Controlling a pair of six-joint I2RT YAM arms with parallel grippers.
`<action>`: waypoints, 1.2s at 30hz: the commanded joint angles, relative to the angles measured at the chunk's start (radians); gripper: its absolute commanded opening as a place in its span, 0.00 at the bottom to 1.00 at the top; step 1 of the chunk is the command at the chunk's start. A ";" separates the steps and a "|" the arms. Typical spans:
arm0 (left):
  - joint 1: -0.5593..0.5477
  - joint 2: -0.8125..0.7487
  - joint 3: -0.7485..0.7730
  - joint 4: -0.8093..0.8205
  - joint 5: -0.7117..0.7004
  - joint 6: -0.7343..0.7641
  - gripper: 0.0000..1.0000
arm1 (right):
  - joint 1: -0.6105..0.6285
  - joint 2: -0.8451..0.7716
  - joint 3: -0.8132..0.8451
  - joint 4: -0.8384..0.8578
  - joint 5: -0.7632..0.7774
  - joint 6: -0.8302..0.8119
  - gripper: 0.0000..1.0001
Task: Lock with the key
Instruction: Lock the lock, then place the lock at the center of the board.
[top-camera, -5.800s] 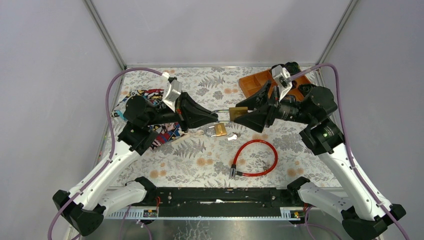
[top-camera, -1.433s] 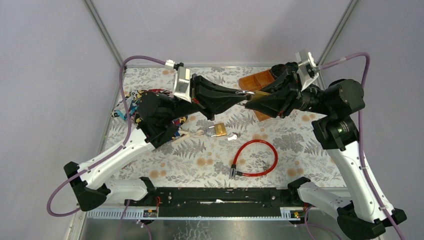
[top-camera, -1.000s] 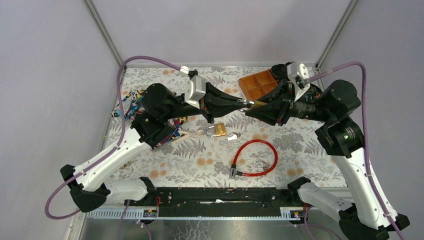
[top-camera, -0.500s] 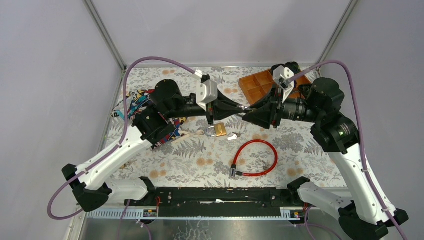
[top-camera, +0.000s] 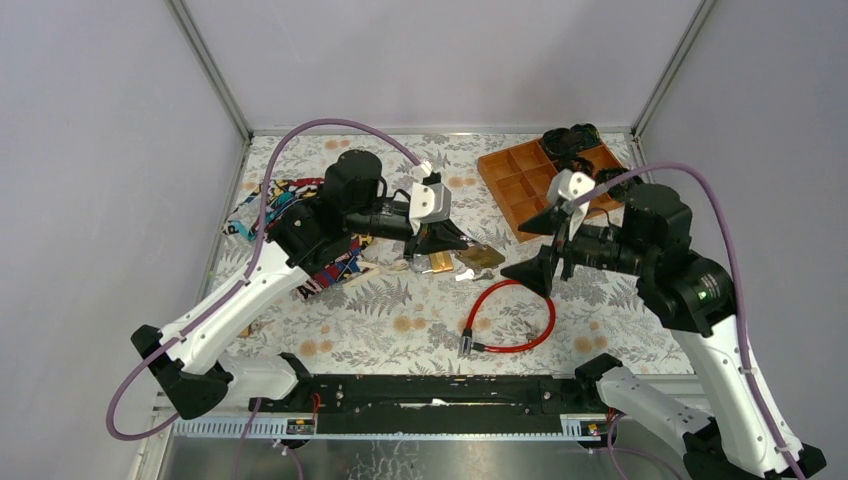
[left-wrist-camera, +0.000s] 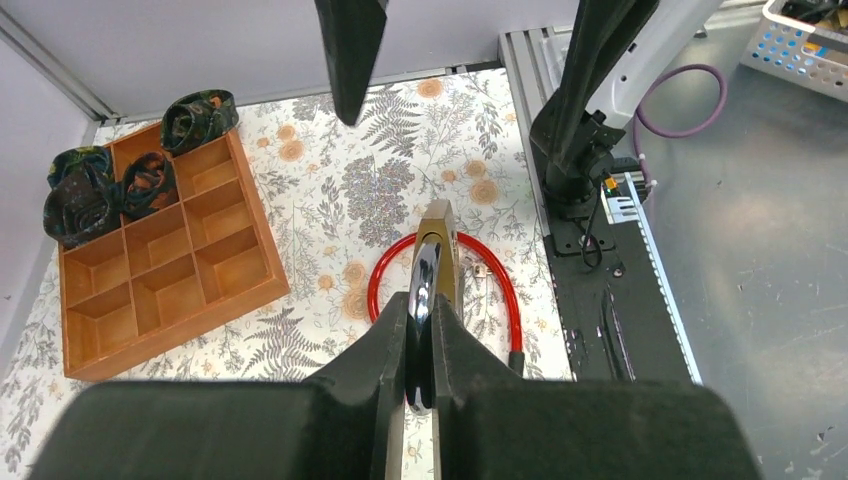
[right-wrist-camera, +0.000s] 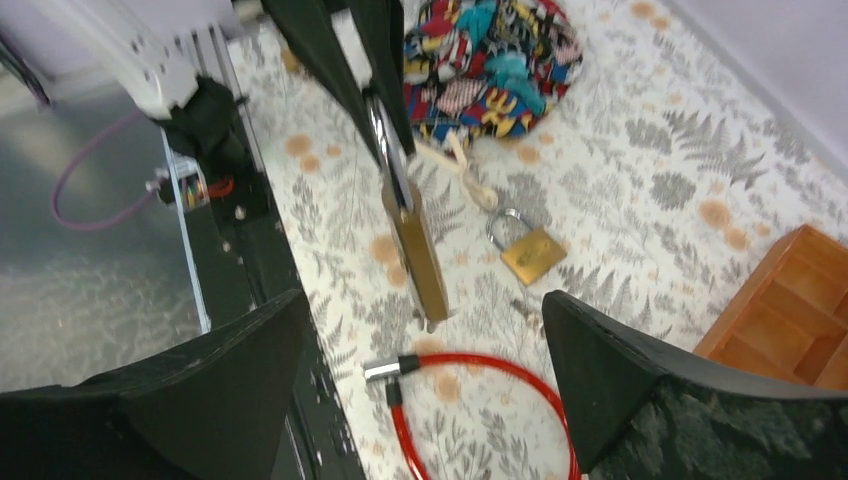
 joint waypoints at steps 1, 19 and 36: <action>-0.002 -0.047 0.054 0.037 0.039 0.071 0.00 | 0.004 -0.019 -0.117 -0.074 -0.007 -0.129 0.92; -0.001 -0.051 0.038 0.070 0.052 0.024 0.00 | 0.005 -0.109 -0.474 0.494 -0.115 0.085 0.62; 0.093 -0.031 0.139 0.074 0.059 0.014 0.00 | 0.005 -0.100 -0.516 0.406 0.012 0.052 0.00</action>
